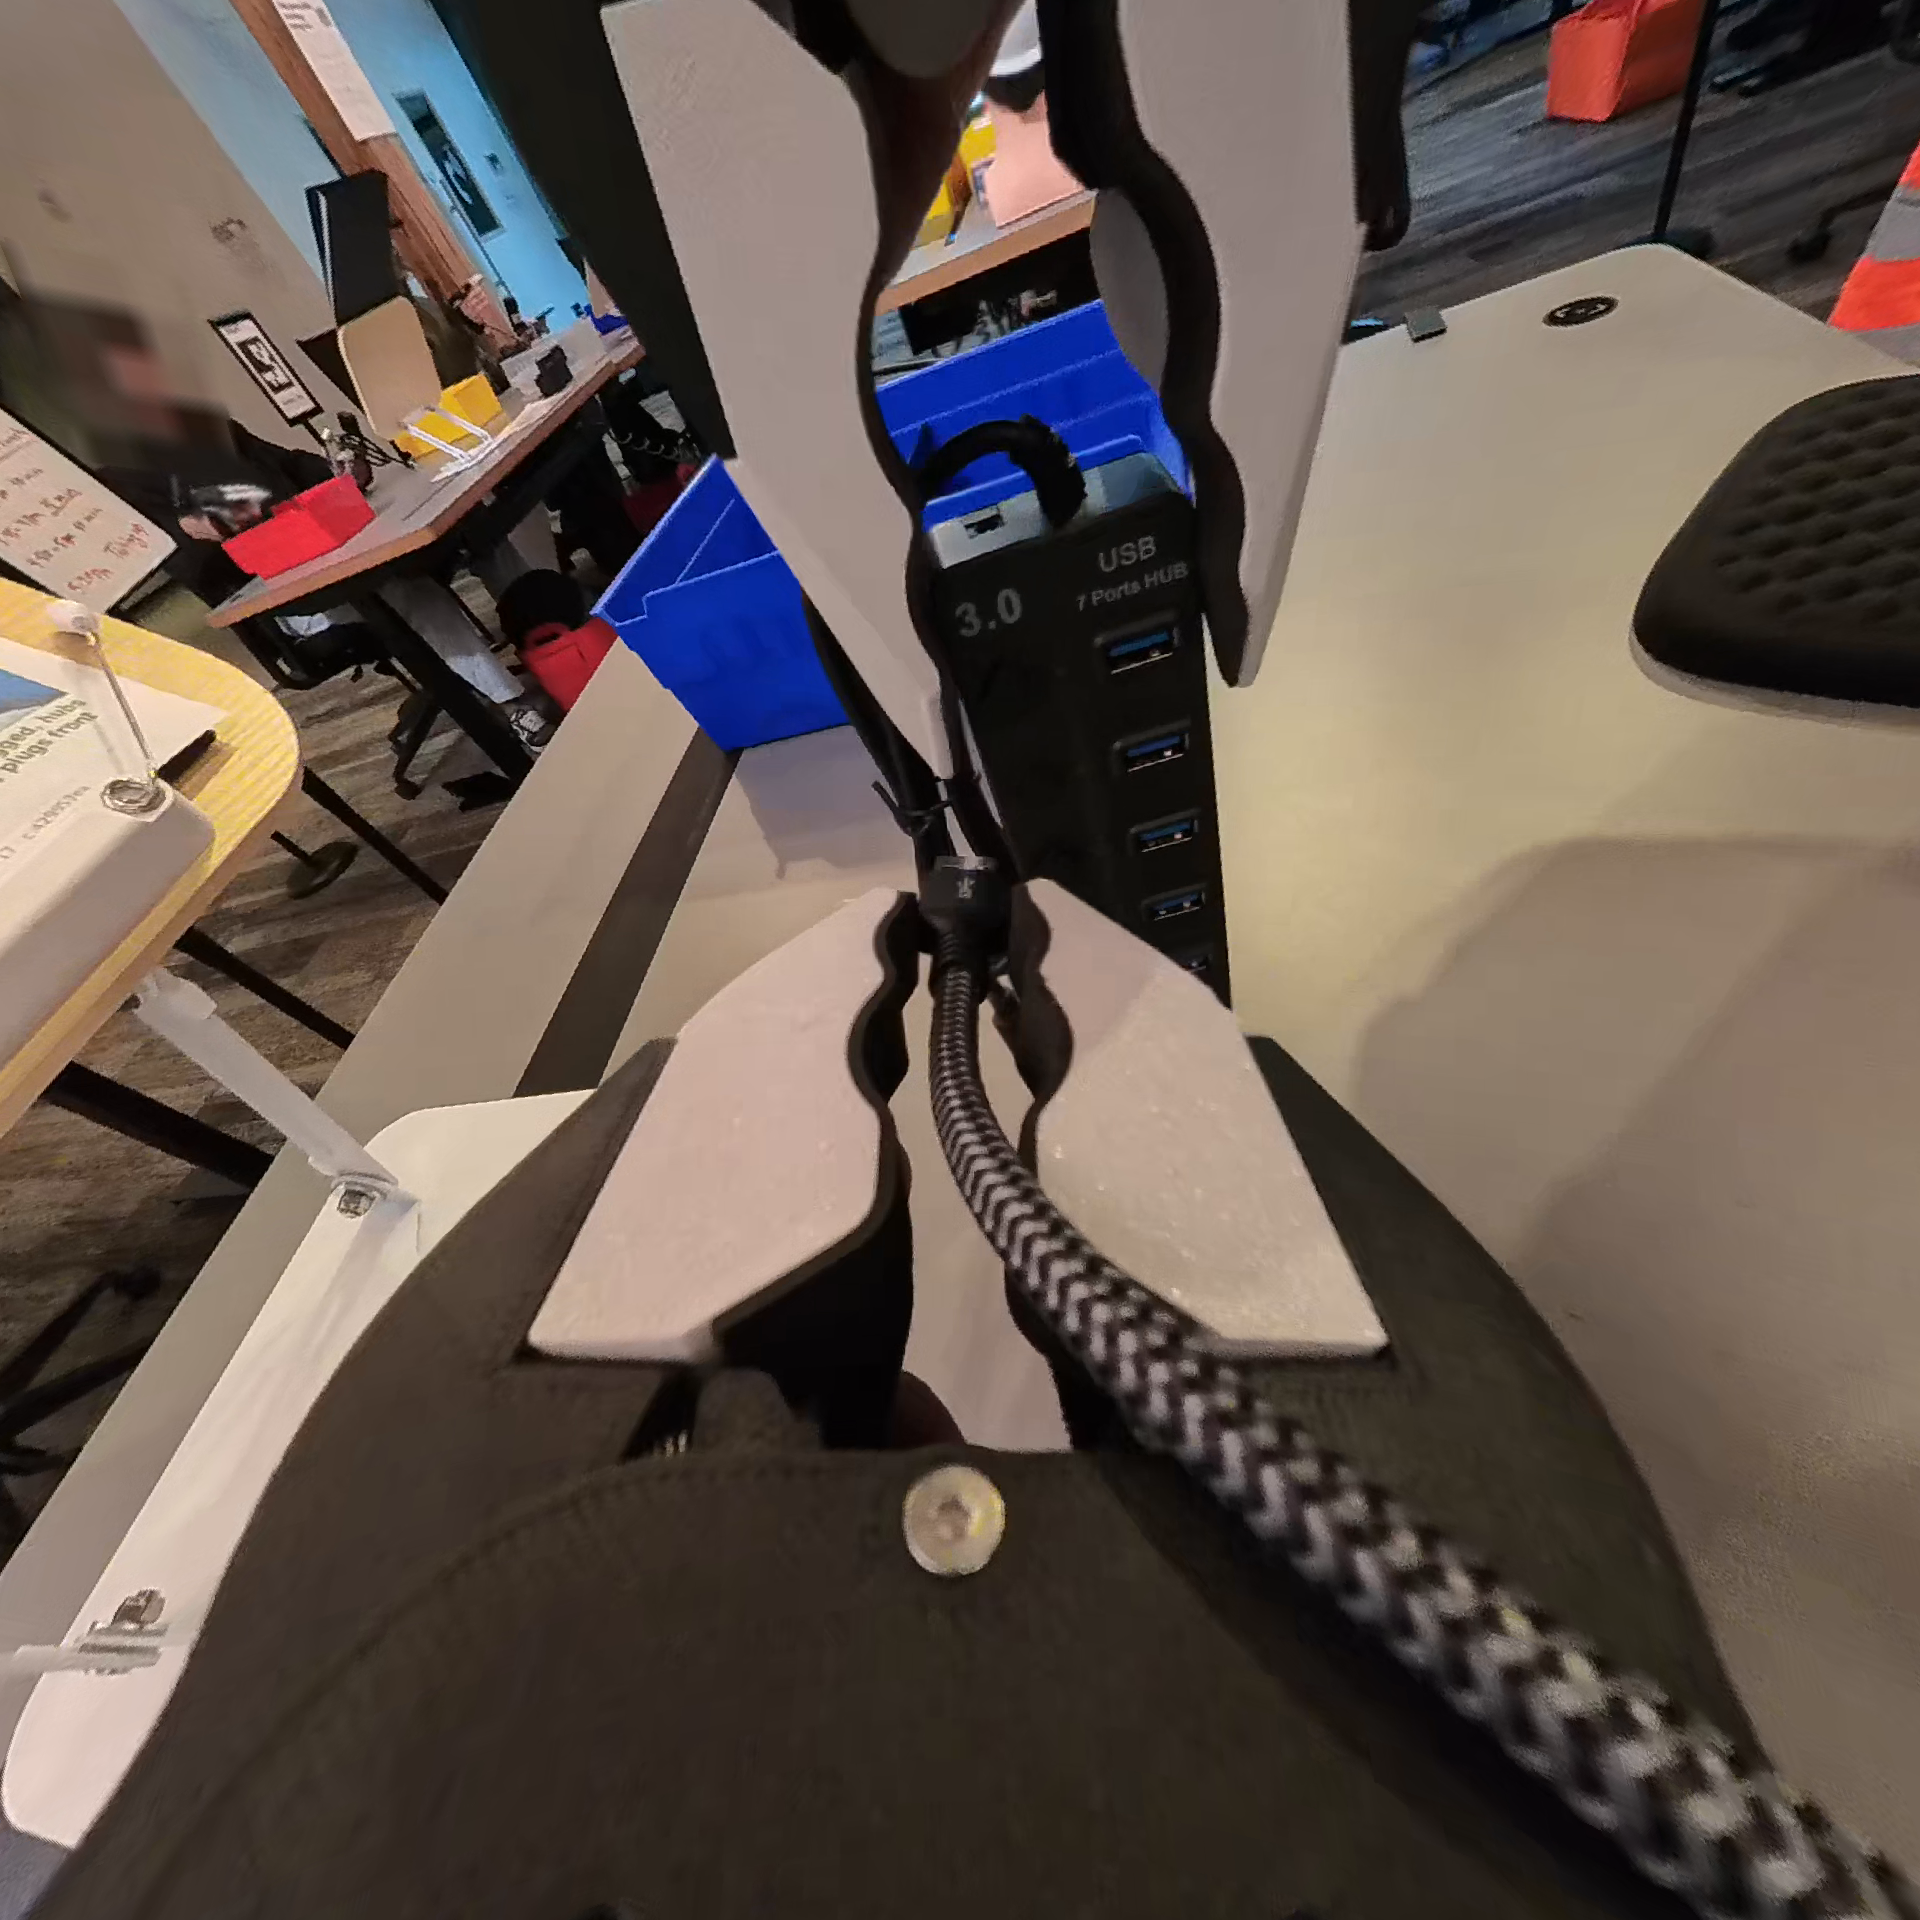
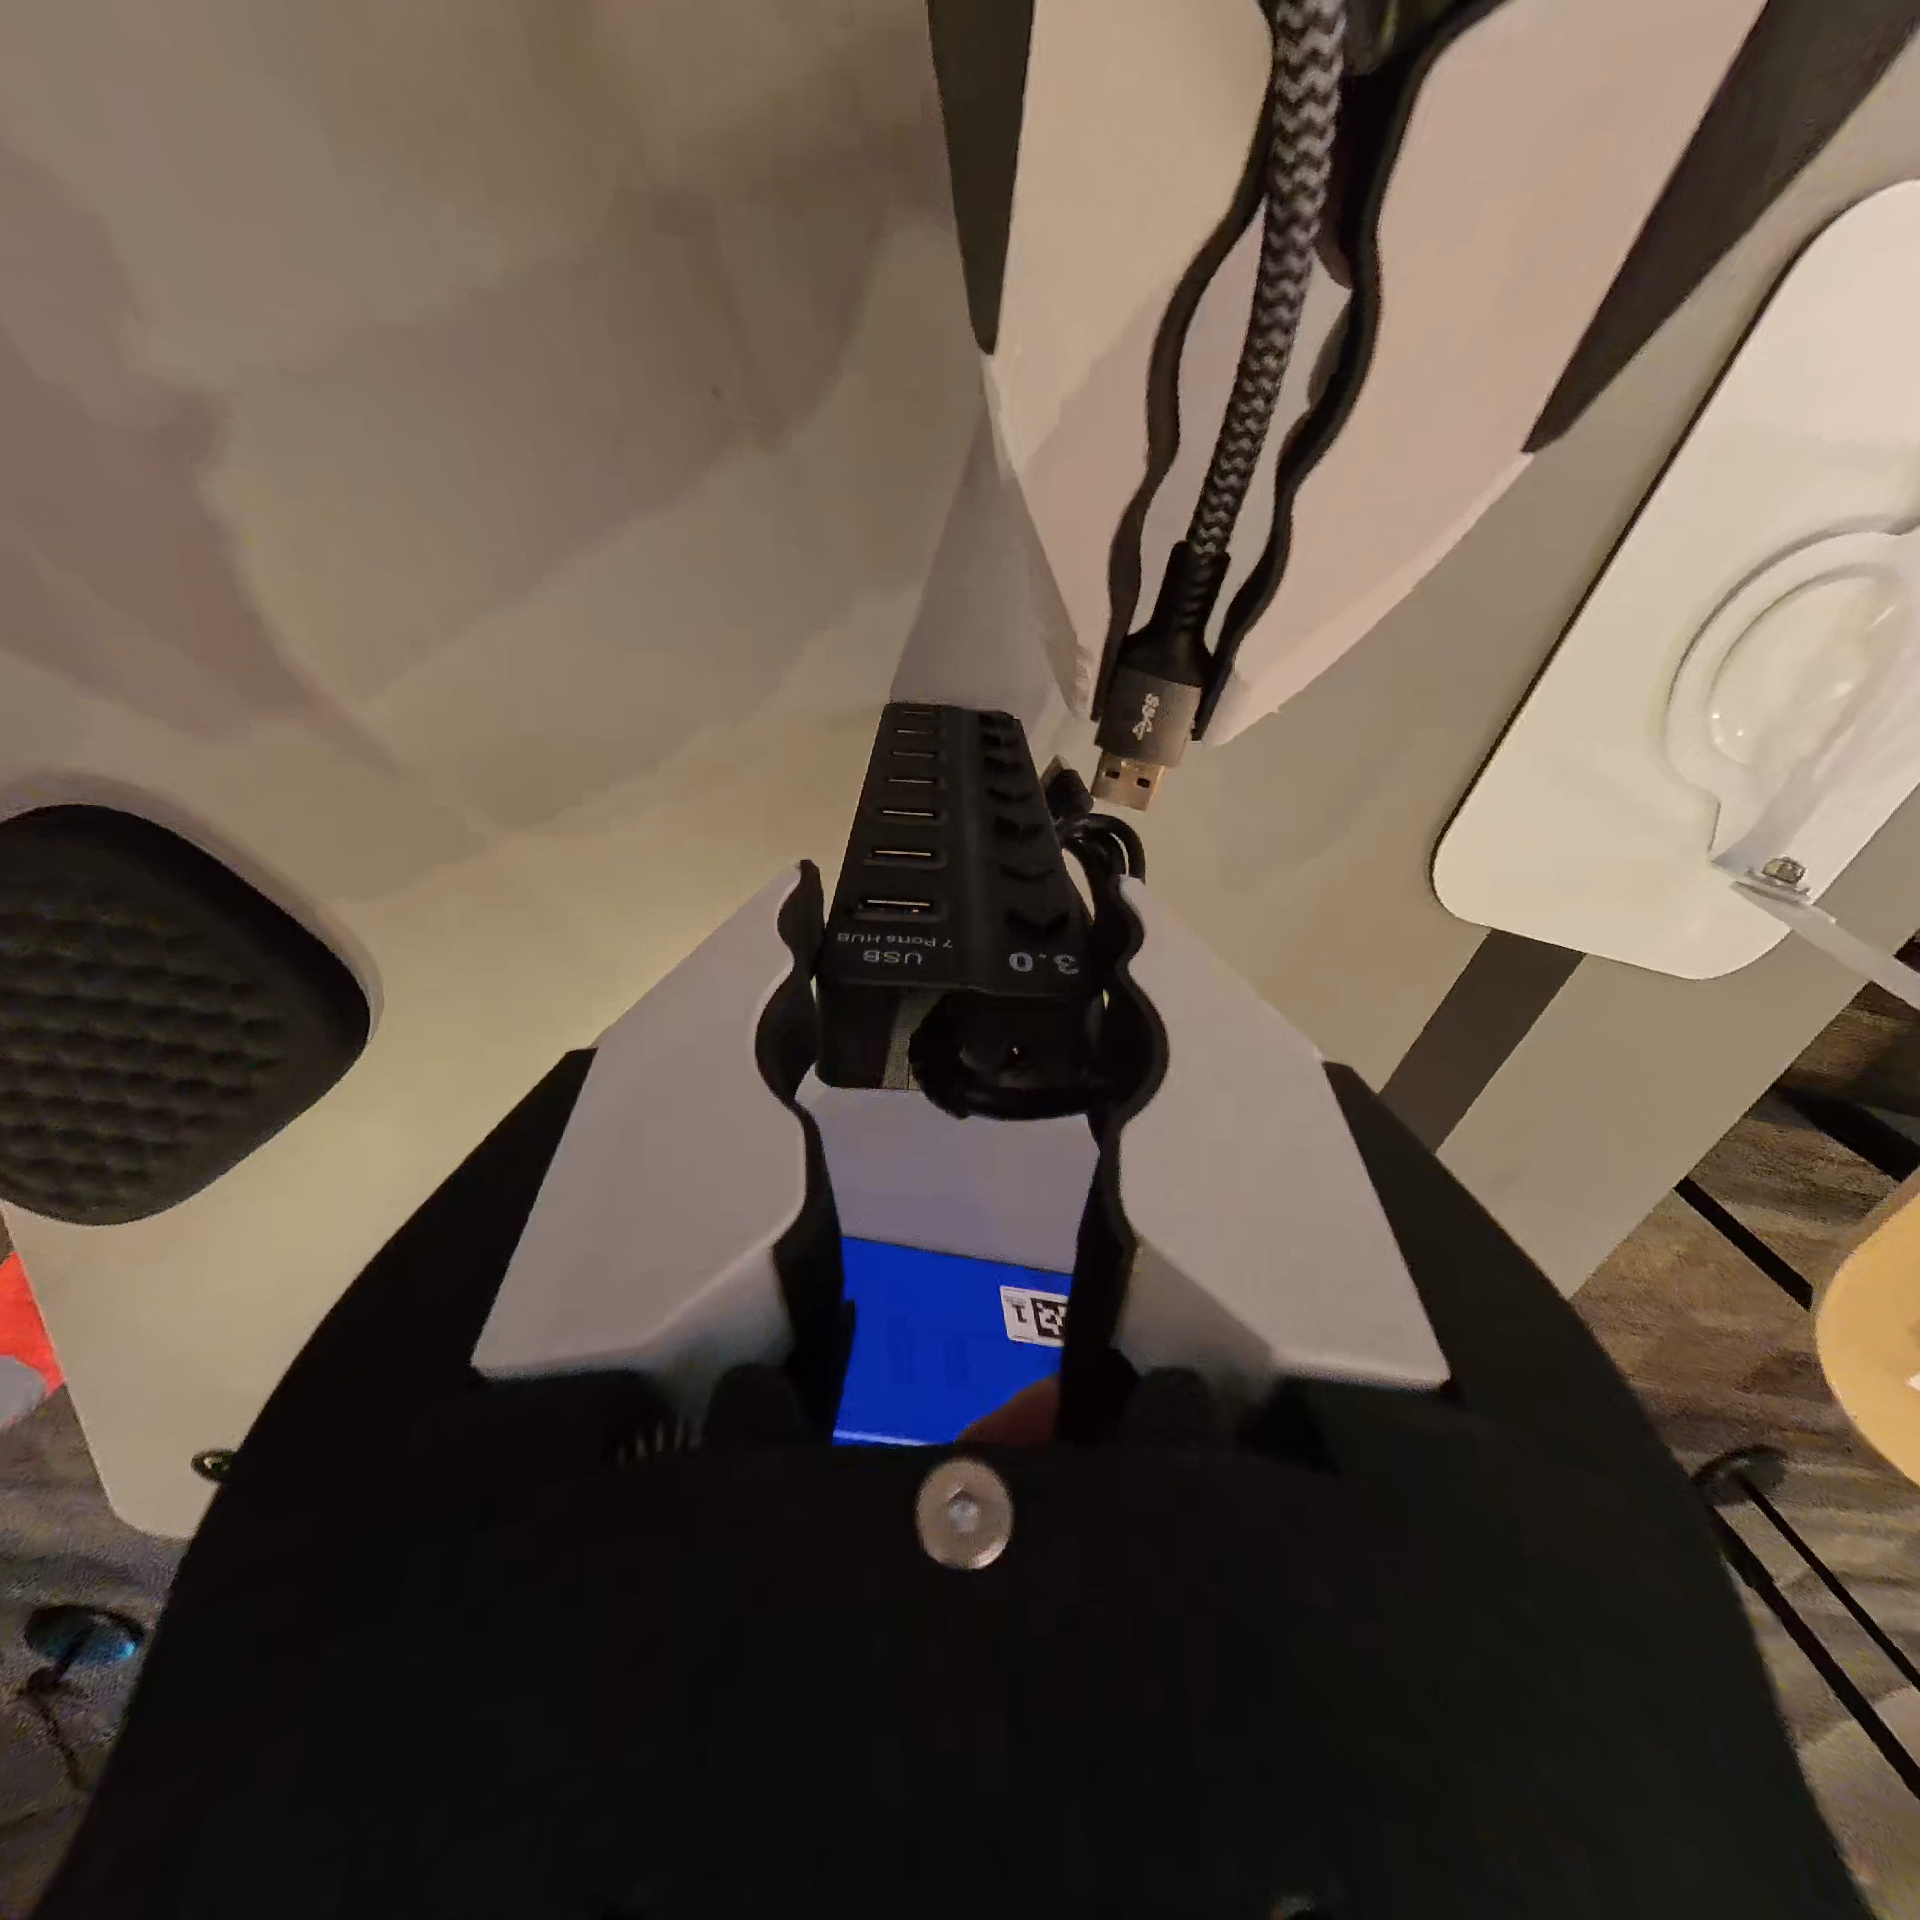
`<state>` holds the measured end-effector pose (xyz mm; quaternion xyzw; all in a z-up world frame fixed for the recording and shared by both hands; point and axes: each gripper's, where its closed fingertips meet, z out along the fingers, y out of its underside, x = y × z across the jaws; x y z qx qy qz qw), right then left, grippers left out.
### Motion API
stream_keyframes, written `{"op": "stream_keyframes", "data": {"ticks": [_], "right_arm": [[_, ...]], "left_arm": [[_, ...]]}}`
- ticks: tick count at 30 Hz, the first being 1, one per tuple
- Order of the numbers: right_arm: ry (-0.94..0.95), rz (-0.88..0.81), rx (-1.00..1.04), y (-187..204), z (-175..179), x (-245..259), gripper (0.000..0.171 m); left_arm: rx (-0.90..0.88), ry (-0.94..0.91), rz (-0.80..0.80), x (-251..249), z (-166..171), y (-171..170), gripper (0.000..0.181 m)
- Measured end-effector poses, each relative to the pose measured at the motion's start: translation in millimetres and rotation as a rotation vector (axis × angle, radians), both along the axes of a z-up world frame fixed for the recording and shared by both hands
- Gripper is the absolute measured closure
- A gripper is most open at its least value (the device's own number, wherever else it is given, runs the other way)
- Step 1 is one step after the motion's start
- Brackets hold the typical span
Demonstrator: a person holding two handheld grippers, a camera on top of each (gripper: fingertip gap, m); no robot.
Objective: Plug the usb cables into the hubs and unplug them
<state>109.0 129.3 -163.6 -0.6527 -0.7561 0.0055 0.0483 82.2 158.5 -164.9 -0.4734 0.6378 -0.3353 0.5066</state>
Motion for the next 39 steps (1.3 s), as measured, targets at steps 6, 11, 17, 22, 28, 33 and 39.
{"op": "stream_keyframes", "data": {"ticks": [6, 11, 17, 22, 28, 33, 39], "right_arm": [[0.122, -0.027, -0.008, 0.5, 0.9, -0.9, 0.121], [0.157, -0.022, -0.004, -0.4, 1.1, -4.8, 0.121], [0.123, -0.02, 0.029, 4.8, -2.1, -0.9, 0.121], [0.126, -0.028, 0.029, 5.5, -5.4, 0.5, 0.121], [0.107, -0.023, 0.055, 8.6, -19.8, 1.8, 0.121], [0.153, -0.018, 0.002, 2.2, -29.2, -1.5, 0.171], [0.216, -0.055, 0.006, -7.4, -38.6, 6.4, 0.171]], "left_arm": [[0.006, 0.01, -0.011, 1.7, -3.0, -2.7, 0.164], [0.007, 0.012, -0.018, 2.1, -3.4, -4.9, 0.164], [0.005, 0.015, -0.024, 1.3, -4.7, -5.0, 0.164], [0.01, 0.018, -0.032, 1.9, -4.9, -6.6, 0.164], [0.011, 0.023, -0.04, 2.0, -6.4, -8.3, 0.164], [0.007, 0.026, -0.043, 1.2, -7.3, -7.8, 0.164], [0.008, 0.037, -0.047, 0.8, -9.9, -8.2, 0.164]]}}
